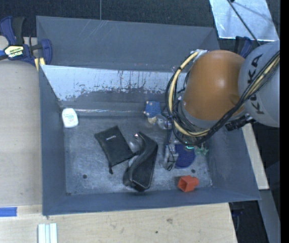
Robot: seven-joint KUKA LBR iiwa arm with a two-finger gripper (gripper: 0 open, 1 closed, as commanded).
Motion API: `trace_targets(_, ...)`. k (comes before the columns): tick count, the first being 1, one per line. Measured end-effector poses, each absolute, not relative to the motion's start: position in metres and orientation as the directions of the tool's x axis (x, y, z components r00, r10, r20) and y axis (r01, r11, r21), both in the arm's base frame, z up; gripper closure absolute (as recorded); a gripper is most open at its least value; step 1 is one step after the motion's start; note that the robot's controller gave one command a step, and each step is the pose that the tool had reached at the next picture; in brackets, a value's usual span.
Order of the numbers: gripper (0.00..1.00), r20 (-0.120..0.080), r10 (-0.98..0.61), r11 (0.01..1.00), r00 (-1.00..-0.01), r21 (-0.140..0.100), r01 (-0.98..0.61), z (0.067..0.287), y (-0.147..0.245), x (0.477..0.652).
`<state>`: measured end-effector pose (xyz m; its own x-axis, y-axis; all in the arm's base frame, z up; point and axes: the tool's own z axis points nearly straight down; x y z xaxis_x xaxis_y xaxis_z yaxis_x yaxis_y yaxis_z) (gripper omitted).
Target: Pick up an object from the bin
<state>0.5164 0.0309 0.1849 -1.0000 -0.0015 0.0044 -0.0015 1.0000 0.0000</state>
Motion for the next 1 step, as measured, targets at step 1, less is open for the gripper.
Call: trace_targets(1, 0.0, 0.004, -0.103, 0.995, -0.995, -0.003, -0.103, 0.1029, -0.0576, 0.5383)
